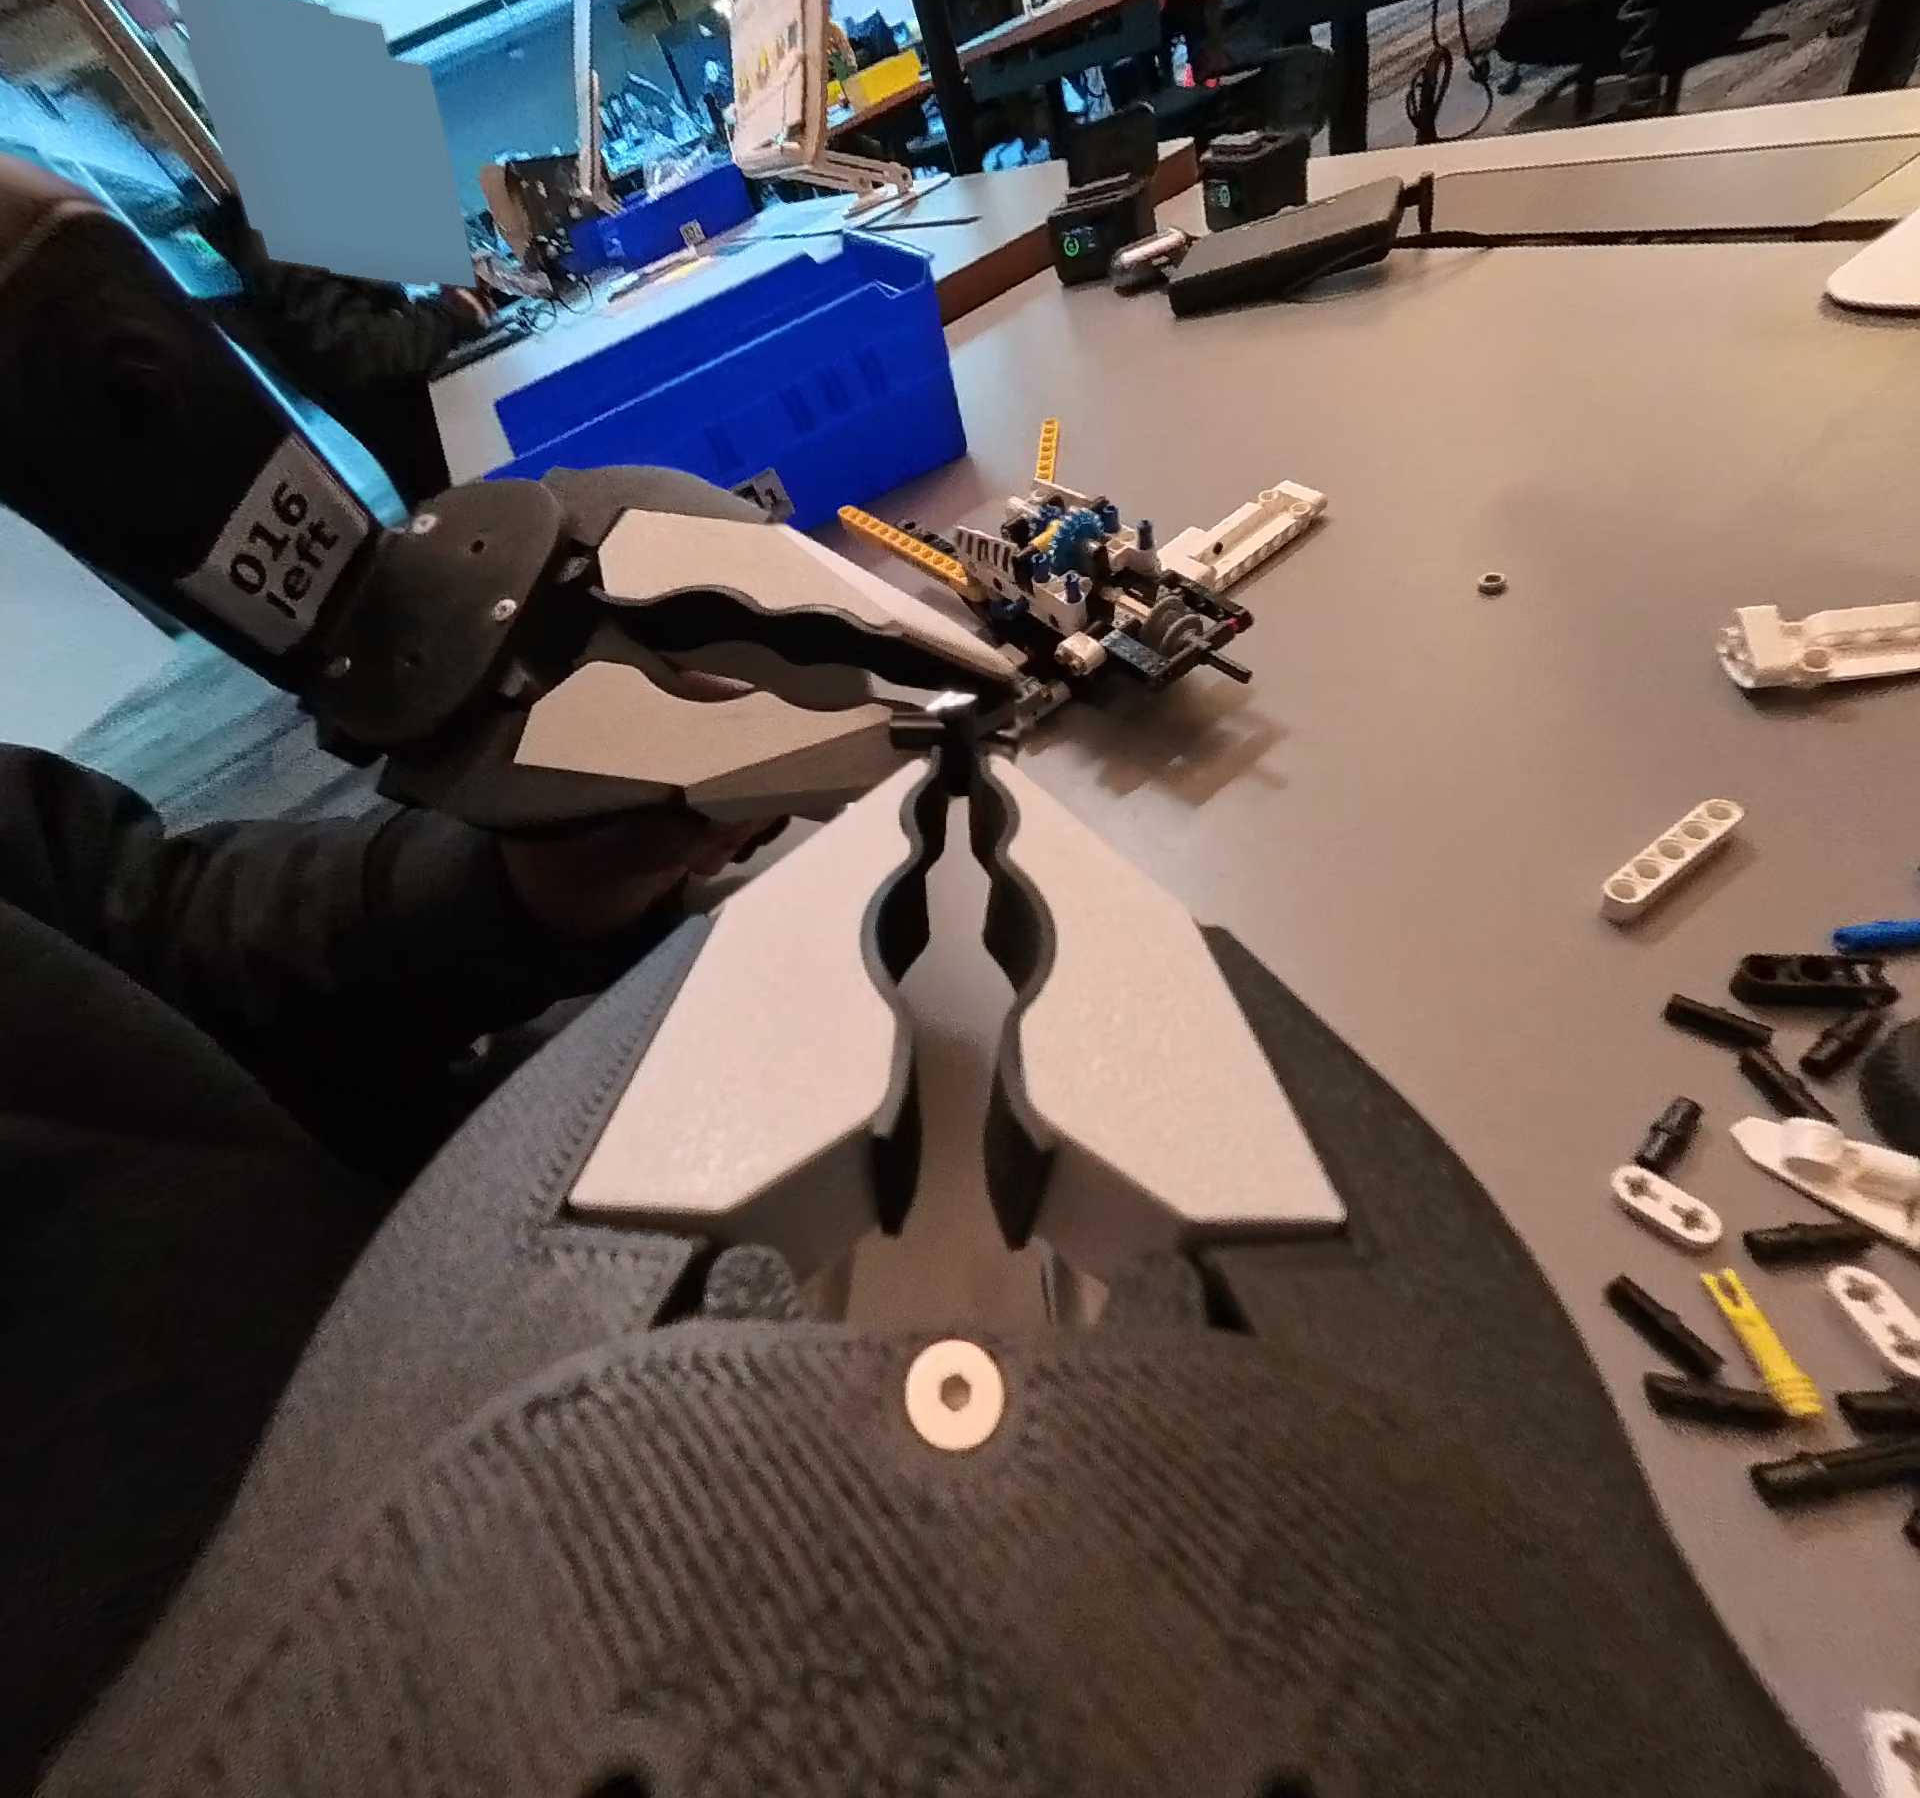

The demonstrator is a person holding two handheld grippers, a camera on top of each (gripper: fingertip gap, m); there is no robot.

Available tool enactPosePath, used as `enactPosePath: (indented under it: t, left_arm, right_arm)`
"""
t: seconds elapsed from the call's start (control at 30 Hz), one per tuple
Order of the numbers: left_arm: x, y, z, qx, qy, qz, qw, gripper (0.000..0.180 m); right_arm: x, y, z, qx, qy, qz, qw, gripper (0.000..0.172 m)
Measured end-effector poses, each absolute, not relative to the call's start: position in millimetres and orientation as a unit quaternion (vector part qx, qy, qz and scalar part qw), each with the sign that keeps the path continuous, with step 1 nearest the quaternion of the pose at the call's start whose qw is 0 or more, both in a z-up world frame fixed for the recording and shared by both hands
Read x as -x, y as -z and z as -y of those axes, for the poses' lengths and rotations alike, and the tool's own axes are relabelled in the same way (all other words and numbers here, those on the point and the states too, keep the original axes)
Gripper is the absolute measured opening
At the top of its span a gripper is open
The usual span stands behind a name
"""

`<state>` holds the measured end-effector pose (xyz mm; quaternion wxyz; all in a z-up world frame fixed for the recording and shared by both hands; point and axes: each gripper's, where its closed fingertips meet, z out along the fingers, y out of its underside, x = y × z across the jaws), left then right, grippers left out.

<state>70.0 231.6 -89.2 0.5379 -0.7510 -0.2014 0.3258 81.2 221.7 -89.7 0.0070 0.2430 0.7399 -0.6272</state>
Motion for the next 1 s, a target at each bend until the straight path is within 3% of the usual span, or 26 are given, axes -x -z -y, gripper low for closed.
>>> enactPosePath:
  t: [0.2, 0.37, 0.57, 0.7, 0.87, 1.0]
  left_arm:
    - [-71, 90, -237, 0.745, -0.28, 0.219, 0.565, 0.004]
    - [-78, 76, -242, 0.709, -0.227, 0.224, 0.629, 0.006]
    - [-92, 58, -247, 0.624, 0.012, 0.264, 0.735, 0.022]
    - [-102, 34, -236, 0.534, 0.168, 0.241, 0.792, 0.022]
    - [-113, 32, -240, 0.552, 0.179, 0.207, 0.787, 0.02]
    - [-109, 37, -241, 0.571, 0.16, 0.226, 0.773, 0.021]
  right_arm:
    - [-83, 89, -226, -0.246, 0.625, -0.741, 0.019, 0.003]
    - [-78, 81, -234, -0.204, 0.626, -0.747, -0.087, 0.003]
    - [-90, 53, -243, -0.089, 0.643, -0.721, -0.241, 0.002]
    - [-100, 44, -241, -0.084, 0.683, -0.699, -0.193, 0.002]
    - [-109, 35, -241, -0.109, 0.743, -0.66, -0.041, 0.002]
    - [-103, 39, -244, -0.108, 0.732, -0.668, -0.081, 0.003]
